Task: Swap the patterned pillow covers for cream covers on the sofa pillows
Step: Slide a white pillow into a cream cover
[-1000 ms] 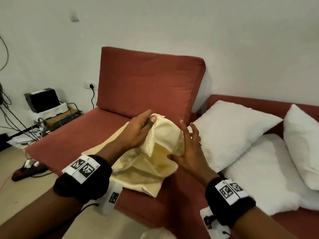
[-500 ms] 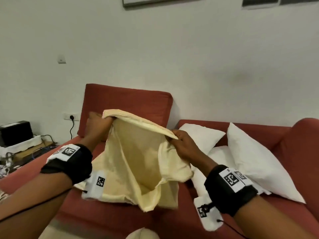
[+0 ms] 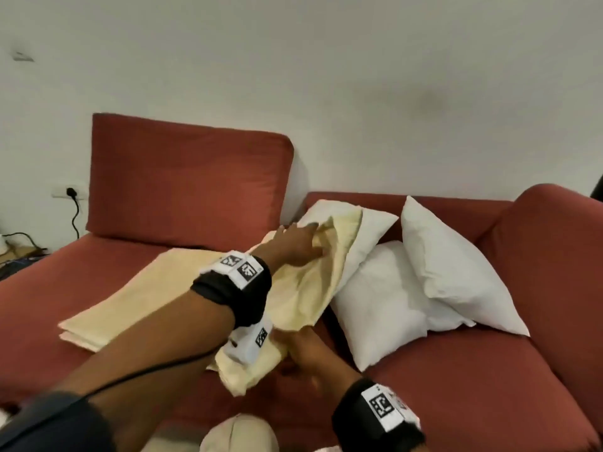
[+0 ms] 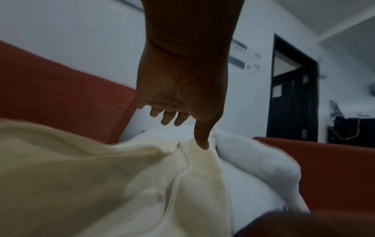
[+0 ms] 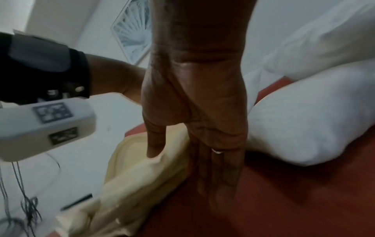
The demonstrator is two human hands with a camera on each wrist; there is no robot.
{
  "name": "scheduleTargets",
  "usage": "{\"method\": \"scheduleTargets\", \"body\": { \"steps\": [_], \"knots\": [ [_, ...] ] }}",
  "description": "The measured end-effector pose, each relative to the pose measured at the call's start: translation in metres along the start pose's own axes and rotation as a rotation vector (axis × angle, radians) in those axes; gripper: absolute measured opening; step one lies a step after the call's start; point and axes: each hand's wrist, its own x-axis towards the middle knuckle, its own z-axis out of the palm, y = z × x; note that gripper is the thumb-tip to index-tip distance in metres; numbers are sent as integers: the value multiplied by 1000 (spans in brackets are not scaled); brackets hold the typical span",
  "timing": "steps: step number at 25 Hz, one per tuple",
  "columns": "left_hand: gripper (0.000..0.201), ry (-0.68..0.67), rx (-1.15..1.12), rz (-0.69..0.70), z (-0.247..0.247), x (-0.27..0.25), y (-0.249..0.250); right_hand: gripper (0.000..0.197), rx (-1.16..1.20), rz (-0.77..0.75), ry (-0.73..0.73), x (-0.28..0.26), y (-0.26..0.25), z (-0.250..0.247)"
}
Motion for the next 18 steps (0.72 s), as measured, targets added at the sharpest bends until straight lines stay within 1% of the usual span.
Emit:
{"method": "scheduleTargets", "body": {
  "steps": [1, 2, 3, 4, 5, 6, 7, 8, 10, 11, 12, 13, 14, 15, 16, 17, 18],
  "knots": [
    [76, -103, 112, -37, 35, -1, -10, 29, -167, 9, -22, 4, 17, -20],
    [86, -145, 164, -69, 64, -4, -22, 33, -352, 4, -41, 8, 27, -43],
    [93, -175, 178, -100, 93, -7, -38, 32, -520, 32, -13, 15, 38, -66],
    [100, -216, 156, -144, 122, -8, -56, 27, -646, 72, 83, 24, 45, -87],
    [106, -244, 123, -192, 144, -8, -72, 25, -673, 97, 214, 36, 42, -104],
    [112, -282, 89, -233, 165, -6, -87, 26, -636, 97, 338, 50, 38, -117],
    [117, -324, 57, -258, 181, -6, -98, 27, -557, 52, 451, 62, 32, -126],
    [122, -365, 21, -267, 196, -6, -107, 30, -500, -4, 533, 75, 23, -130],
    [129, -428, -30, -263, 222, -5, -123, 41, -469, -129, 655, 101, 0, -131],
    [132, -454, -42, -261, 233, -4, -131, 51, -473, -175, 699, 120, -6, -132],
    [133, -474, -55, -260, 242, -1, -139, 62, -437, -186, 724, 142, -14, -136],
    [134, -492, -63, -254, 246, 1, -143, 71, -330, -158, 737, 161, -21, -141],
    [134, -514, -70, -245, 247, 3, -145, 74, -166, -90, 731, 179, -29, -144],
    [133, -534, -74, -242, 248, 5, -147, 72, -11, -11, 710, 198, -35, -151],
    [133, -552, -79, -239, 248, 8, -148, 68, 80, 62, 693, 213, -40, -155],
    [133, -565, -81, -240, 249, 10, -150, 70, 100, 111, 686, 227, -39, -161],
    [134, -571, -83, -248, 248, 12, -150, 75, 86, 126, 682, 237, -38, -163]
  ]
}}
